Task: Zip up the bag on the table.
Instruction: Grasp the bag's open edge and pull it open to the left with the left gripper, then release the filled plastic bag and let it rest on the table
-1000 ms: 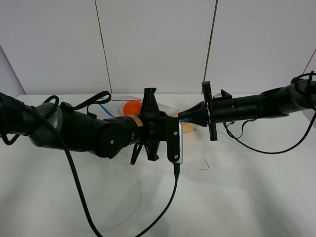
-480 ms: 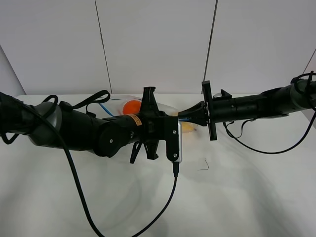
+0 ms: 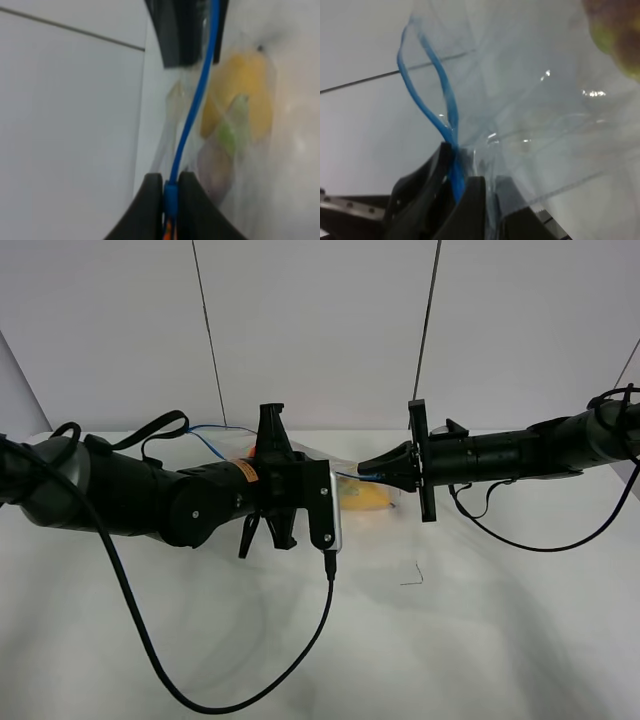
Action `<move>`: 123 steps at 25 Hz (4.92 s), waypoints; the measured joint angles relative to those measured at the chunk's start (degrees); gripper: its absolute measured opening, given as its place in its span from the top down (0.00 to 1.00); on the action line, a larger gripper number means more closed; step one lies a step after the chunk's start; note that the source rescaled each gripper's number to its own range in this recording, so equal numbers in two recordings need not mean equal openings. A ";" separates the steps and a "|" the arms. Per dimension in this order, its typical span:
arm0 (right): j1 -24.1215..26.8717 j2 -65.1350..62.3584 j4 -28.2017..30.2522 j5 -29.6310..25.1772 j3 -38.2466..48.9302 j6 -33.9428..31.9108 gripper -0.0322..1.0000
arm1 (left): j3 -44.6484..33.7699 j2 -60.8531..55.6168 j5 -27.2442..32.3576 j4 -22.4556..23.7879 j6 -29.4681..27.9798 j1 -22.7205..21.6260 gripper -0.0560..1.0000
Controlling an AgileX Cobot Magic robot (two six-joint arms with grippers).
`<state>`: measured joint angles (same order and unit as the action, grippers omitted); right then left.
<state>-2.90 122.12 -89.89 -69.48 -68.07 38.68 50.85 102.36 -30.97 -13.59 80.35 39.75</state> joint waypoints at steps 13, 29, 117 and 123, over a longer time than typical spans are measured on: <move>0.00 0.00 -0.53 0.34 -0.06 -0.14 0.97 | -0.07 -0.02 -0.83 0.16 0.00 -7.12 0.95; 0.00 0.00 -0.80 0.34 -0.06 -0.14 0.97 | -0.07 -0.02 -0.84 1.25 0.00 -20.10 0.95; 0.16 0.00 0.10 0.34 -0.06 -0.14 0.97 | 22.95 -5.14 76.13 14.80 -82.79 -37.67 0.02; 0.16 0.00 0.10 0.34 -0.06 -0.14 0.97 | 24.49 -5.14 87.27 22.22 -84.61 -37.67 0.02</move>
<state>-2.73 122.12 -89.79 -69.14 -68.13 38.53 75.34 97.22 56.30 8.63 -4.25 2.08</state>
